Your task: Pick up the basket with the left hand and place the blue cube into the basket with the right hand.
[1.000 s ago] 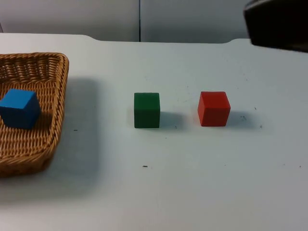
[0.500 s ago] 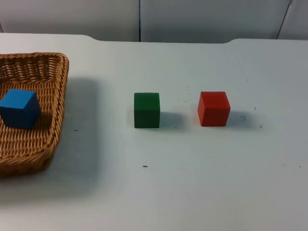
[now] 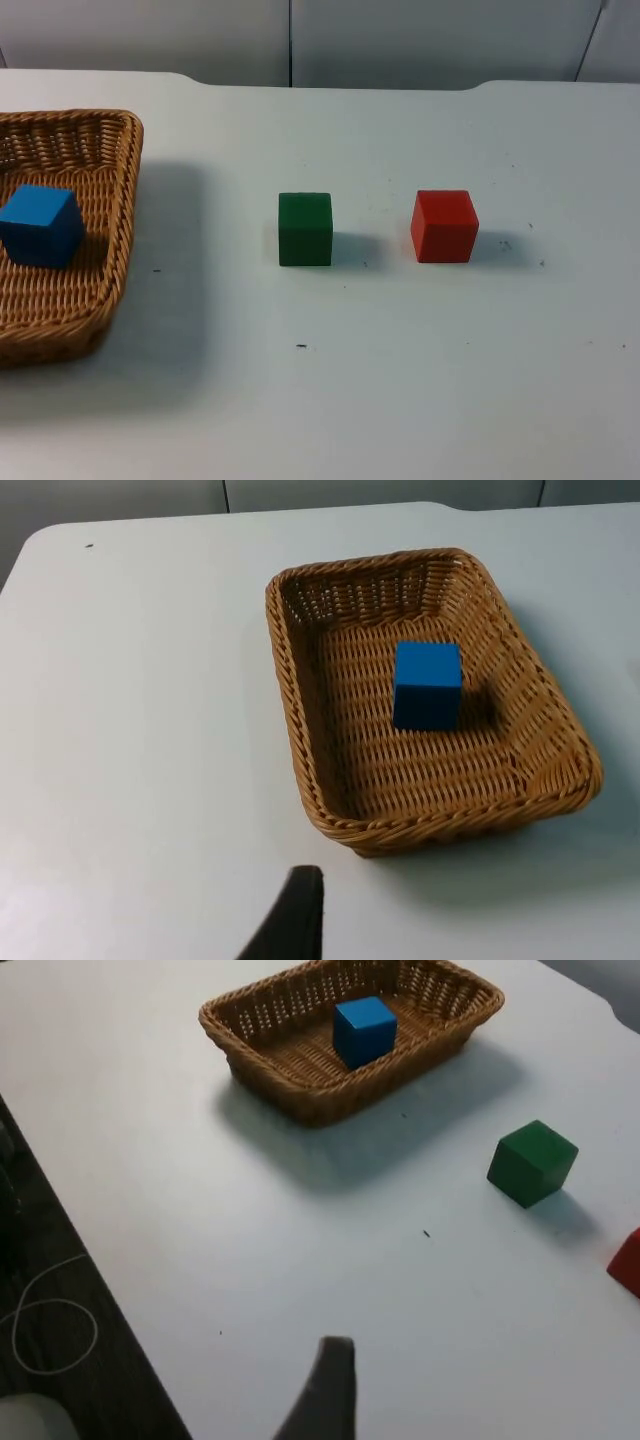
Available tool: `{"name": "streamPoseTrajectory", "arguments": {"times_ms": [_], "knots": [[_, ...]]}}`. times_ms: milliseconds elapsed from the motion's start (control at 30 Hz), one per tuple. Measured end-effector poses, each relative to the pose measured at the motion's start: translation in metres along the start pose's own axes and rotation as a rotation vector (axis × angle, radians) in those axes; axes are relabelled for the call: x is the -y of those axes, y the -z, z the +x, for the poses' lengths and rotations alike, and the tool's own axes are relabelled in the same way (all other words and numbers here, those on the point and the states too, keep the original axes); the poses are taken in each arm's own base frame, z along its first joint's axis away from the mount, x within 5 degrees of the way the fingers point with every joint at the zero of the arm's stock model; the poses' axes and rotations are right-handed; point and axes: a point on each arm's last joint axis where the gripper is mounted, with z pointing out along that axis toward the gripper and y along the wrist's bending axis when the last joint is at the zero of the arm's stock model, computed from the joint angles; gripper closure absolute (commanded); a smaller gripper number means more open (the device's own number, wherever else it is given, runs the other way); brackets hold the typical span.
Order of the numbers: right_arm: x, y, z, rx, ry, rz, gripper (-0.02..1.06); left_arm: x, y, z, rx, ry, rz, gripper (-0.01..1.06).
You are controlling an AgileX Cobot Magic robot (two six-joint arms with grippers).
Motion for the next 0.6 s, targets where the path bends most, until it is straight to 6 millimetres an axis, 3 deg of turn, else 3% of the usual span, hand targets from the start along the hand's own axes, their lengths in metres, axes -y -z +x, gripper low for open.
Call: {"name": "streamPoseTrajectory", "arguments": {"times_ms": [167,367,600], "knots": [[-0.001,0.012,0.011,-0.023,-0.007,0.003,0.27,0.000,0.000,0.000,0.001,0.000,0.000,0.00],[0.000,0.021,0.020,-0.028,-0.007,0.015,0.27,0.000,0.000,0.000,0.001,0.000,0.000,0.00],[0.002,0.019,0.026,-0.057,-0.037,0.040,0.27,0.000,0.000,0.000,0.003,0.000,0.000,0.00]]}}
